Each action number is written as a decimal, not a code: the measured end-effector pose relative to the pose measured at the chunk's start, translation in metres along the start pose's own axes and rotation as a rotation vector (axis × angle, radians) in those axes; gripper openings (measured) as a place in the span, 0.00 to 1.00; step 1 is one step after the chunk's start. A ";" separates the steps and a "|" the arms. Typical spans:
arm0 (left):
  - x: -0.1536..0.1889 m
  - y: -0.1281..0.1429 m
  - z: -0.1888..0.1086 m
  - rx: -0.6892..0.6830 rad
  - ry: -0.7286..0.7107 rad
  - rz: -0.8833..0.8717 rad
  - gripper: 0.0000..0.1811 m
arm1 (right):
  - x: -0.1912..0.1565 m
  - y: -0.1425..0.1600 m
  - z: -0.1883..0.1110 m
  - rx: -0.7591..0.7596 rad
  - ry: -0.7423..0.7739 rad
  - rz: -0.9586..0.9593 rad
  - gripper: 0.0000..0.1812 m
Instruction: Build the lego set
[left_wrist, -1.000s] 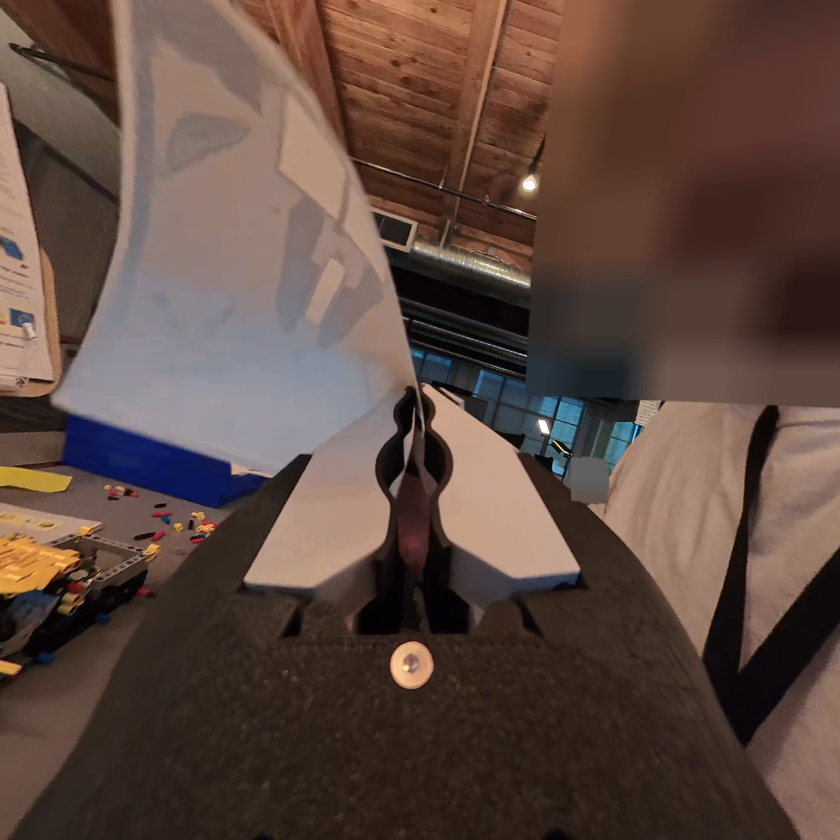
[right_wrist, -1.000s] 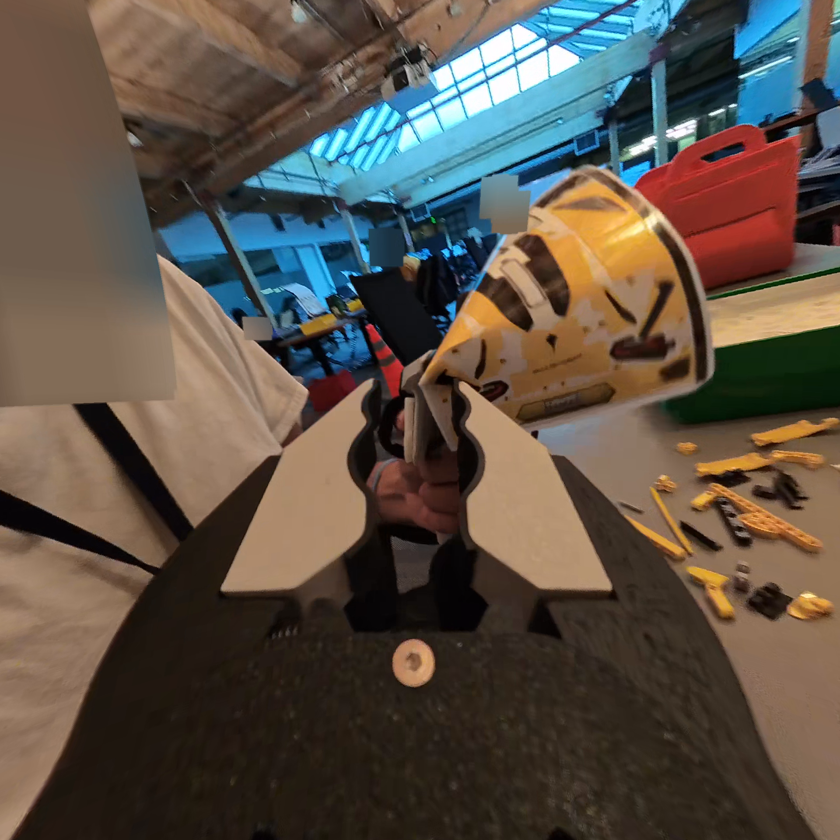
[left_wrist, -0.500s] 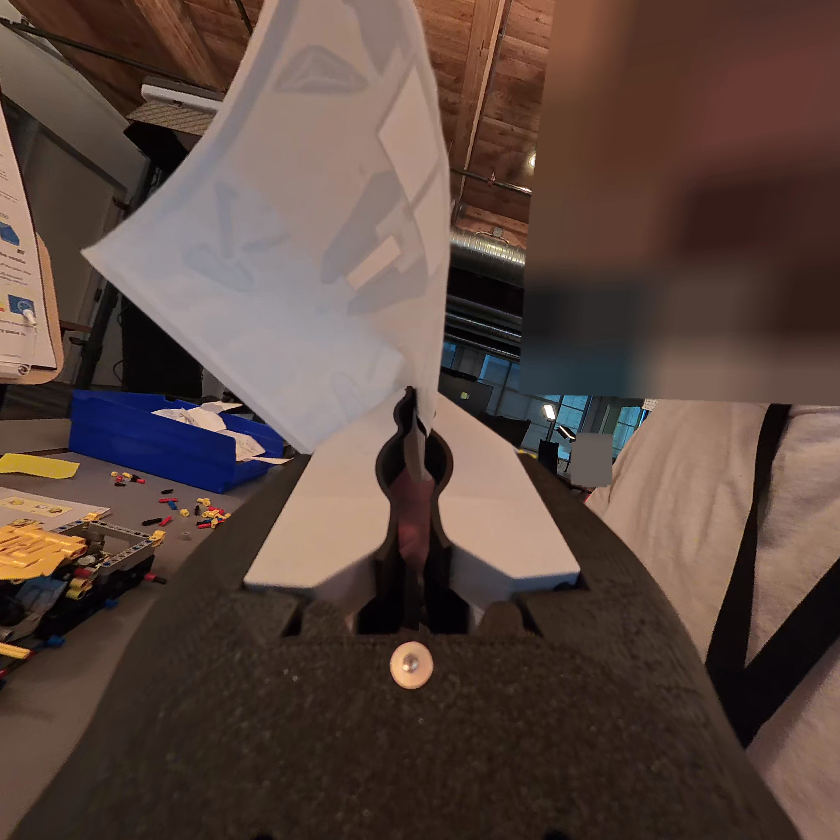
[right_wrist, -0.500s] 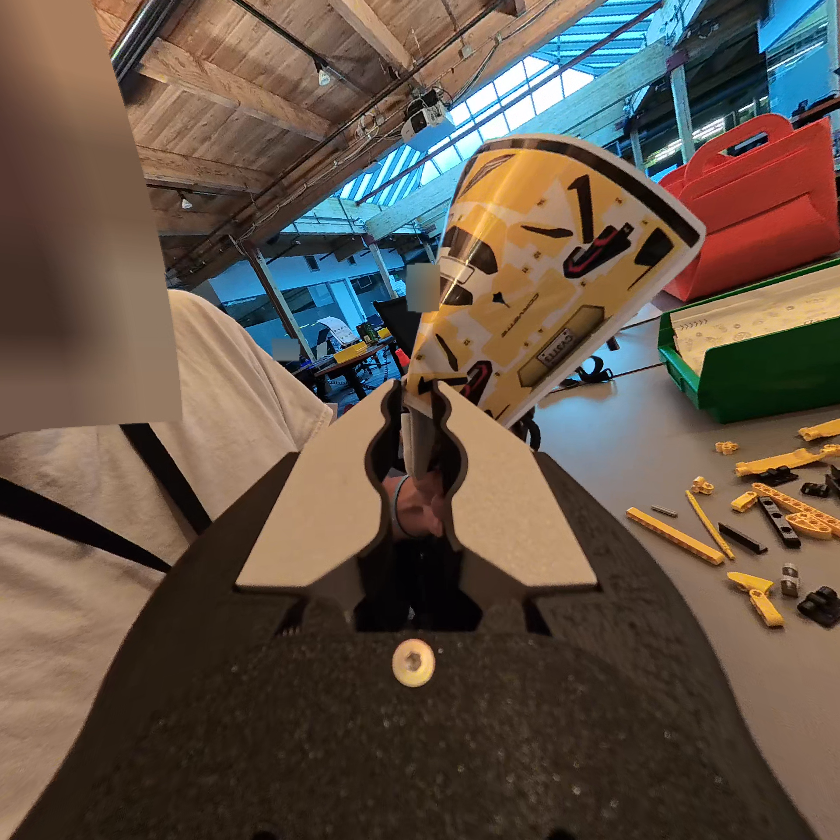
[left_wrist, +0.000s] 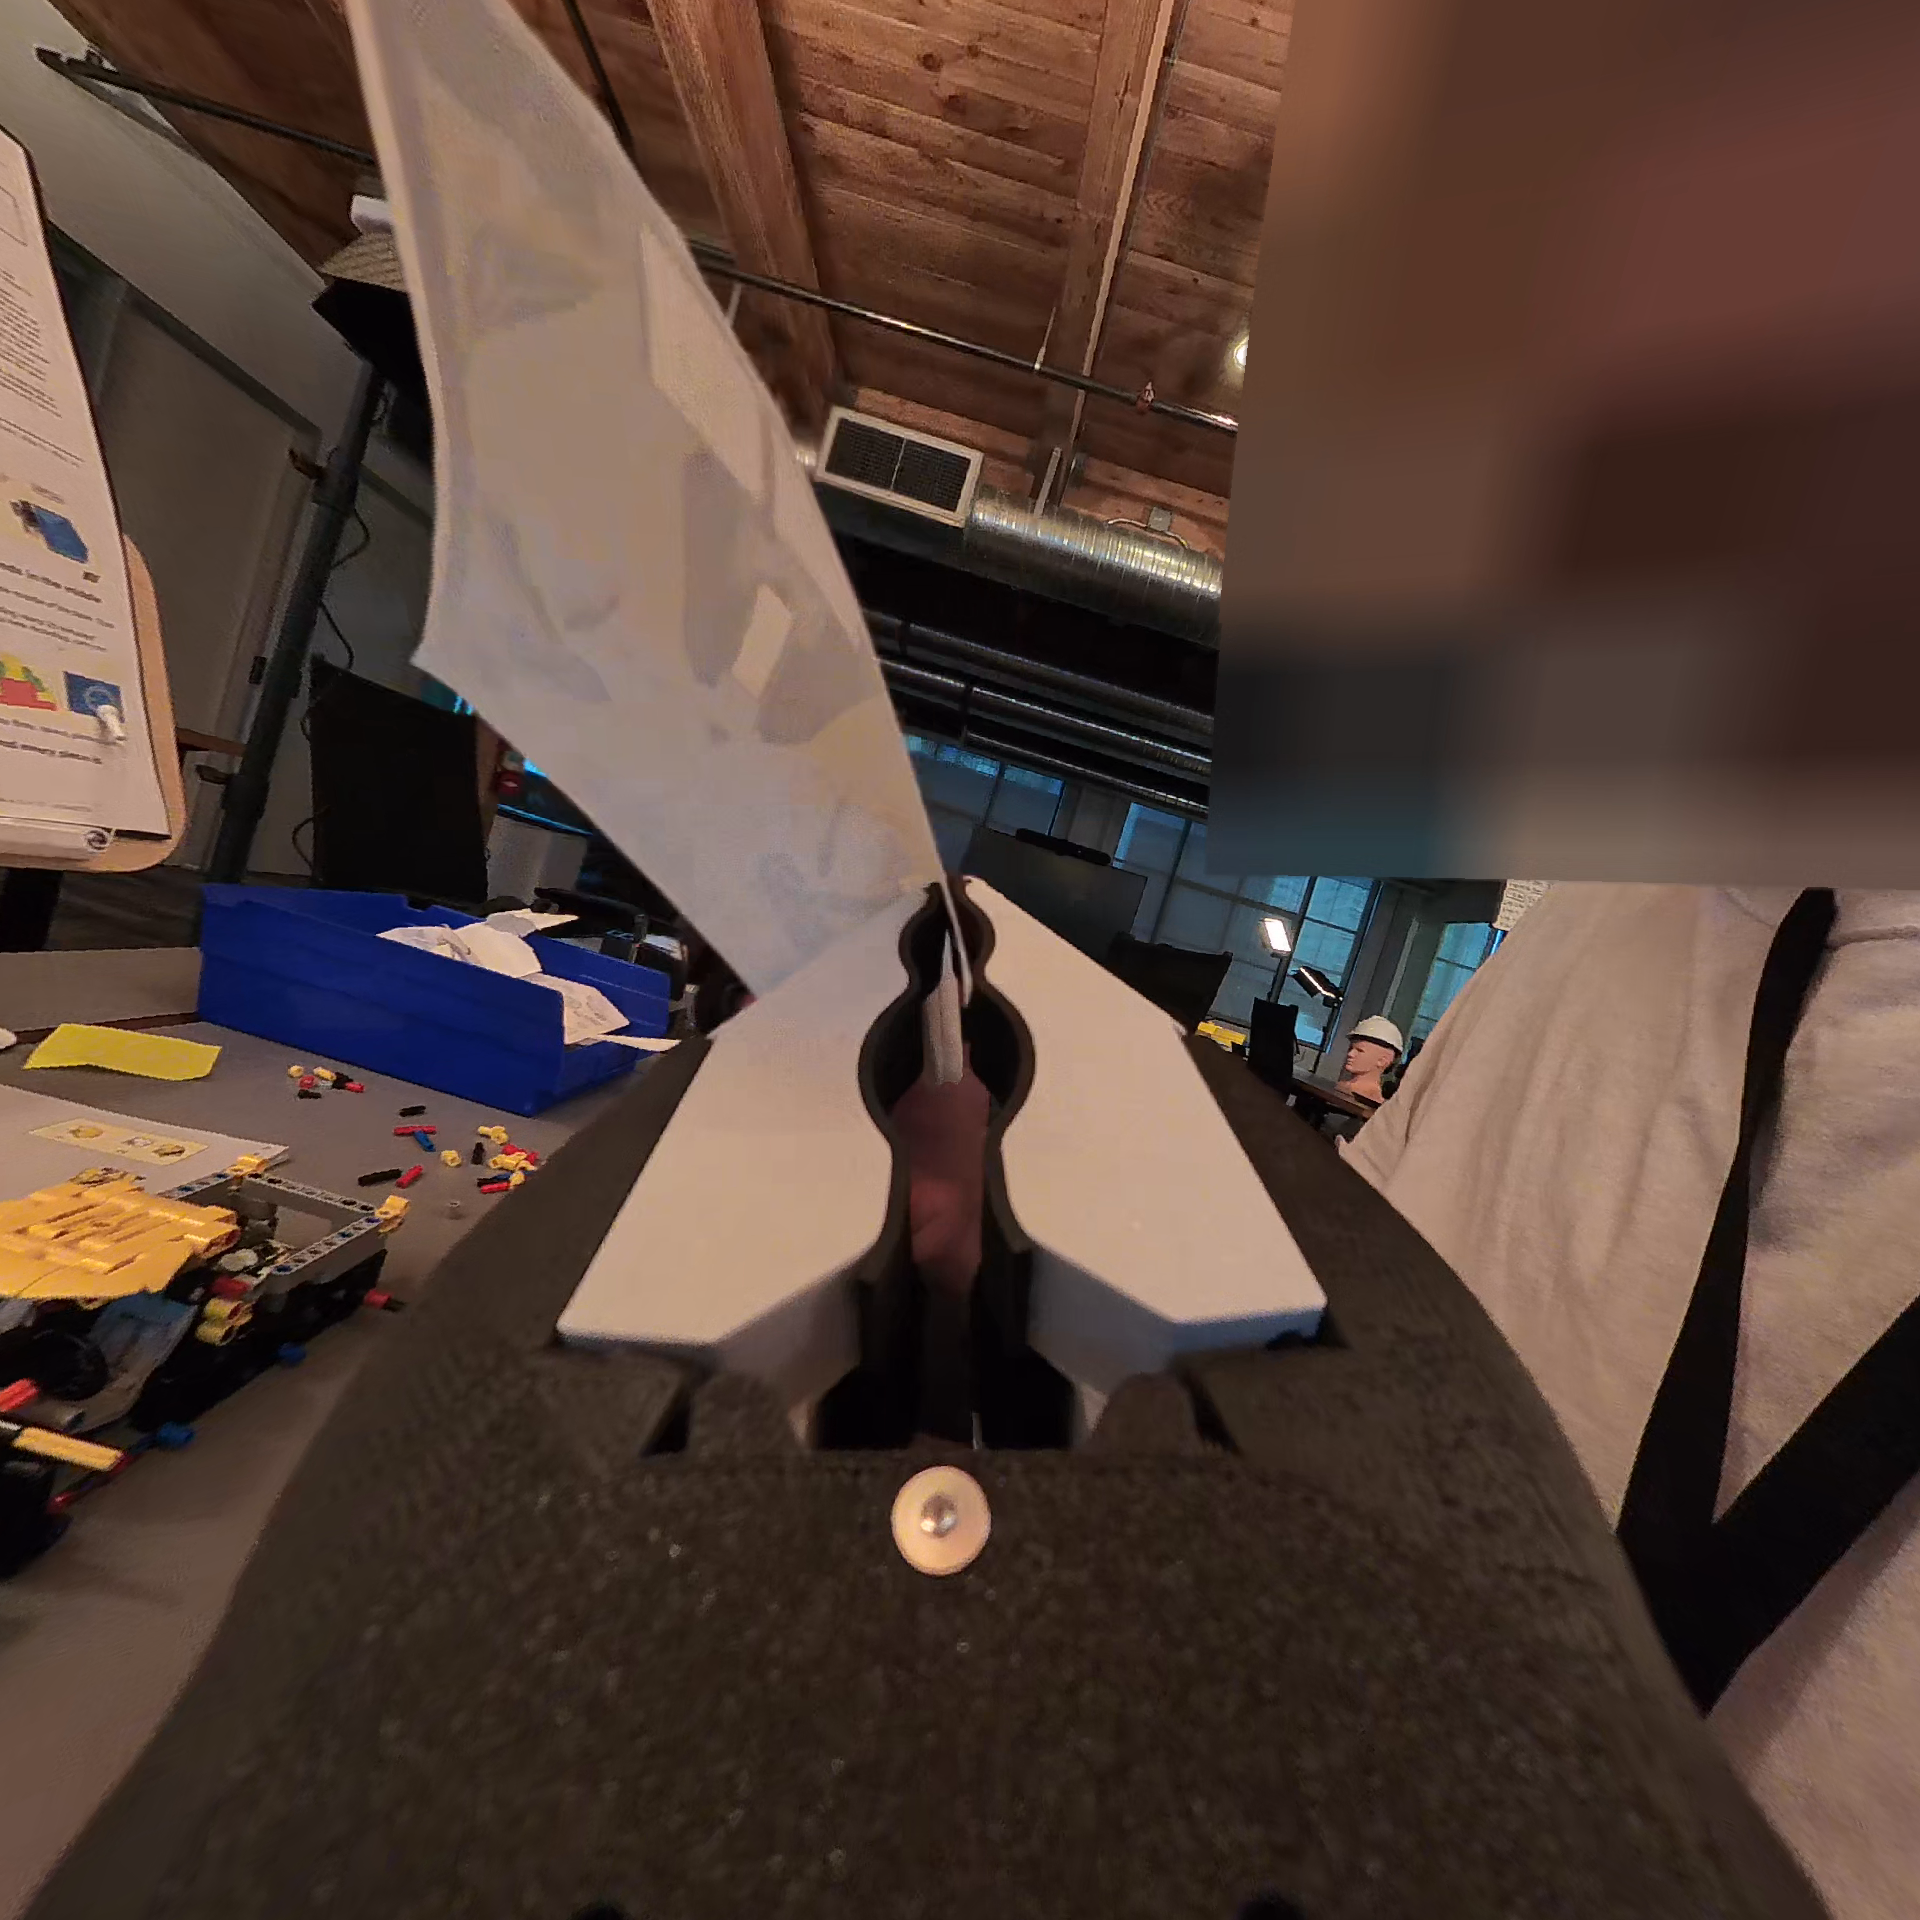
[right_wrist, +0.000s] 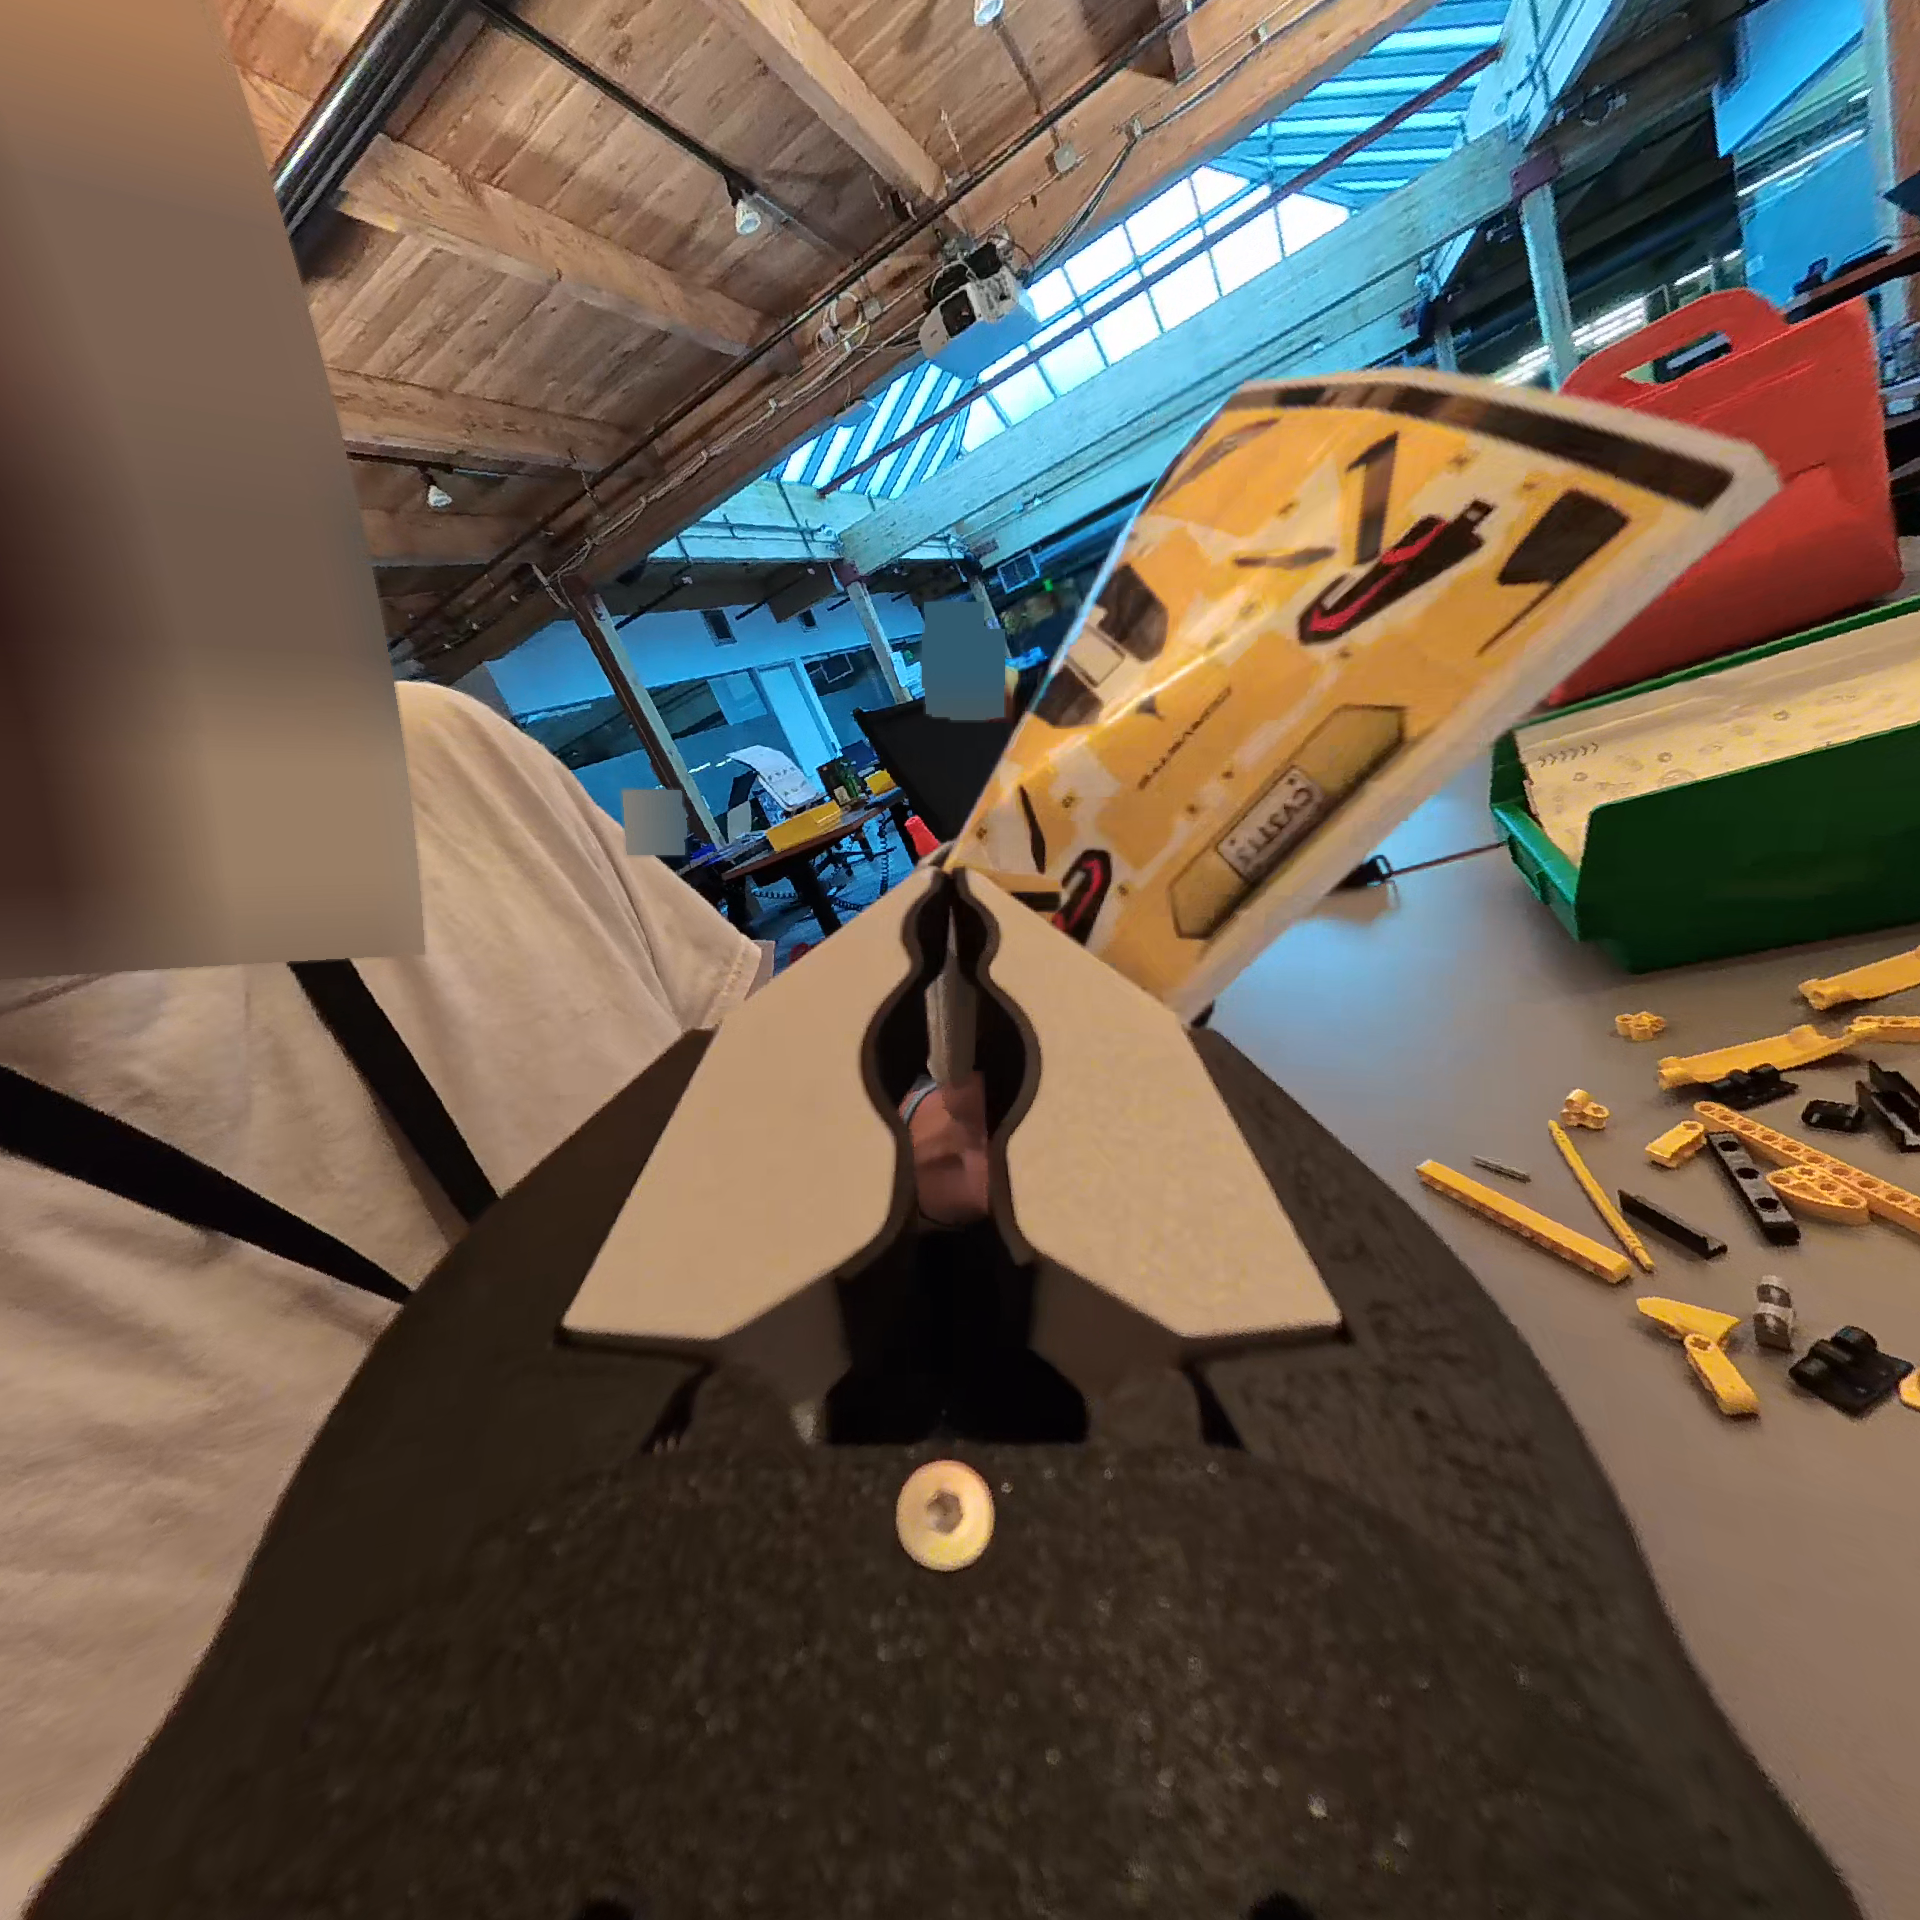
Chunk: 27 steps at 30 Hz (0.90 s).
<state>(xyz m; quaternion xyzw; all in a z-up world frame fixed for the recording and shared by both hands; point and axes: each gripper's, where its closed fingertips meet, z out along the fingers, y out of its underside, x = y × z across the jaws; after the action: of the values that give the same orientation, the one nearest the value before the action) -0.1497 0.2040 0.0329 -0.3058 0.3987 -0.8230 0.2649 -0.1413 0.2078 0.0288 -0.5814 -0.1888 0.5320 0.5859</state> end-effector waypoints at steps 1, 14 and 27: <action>-0.001 0.000 0.000 -0.005 -0.003 0.000 0.00 | 0.001 0.001 -0.001 -0.009 0.008 -0.002 0.00; -0.010 -0.003 -0.010 -0.008 -0.054 0.022 0.00 | 0.014 -0.009 -0.017 0.003 0.104 -0.019 0.00; -0.065 -0.003 -0.118 -0.104 -0.491 -0.117 0.00 | 0.045 -0.029 -0.067 -0.037 0.414 -0.164 0.00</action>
<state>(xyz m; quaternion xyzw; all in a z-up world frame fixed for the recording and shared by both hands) -0.1910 0.3080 -0.0423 -0.5323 0.3458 -0.7164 0.2897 -0.0572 0.2206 0.0197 -0.6716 -0.1206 0.3484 0.6427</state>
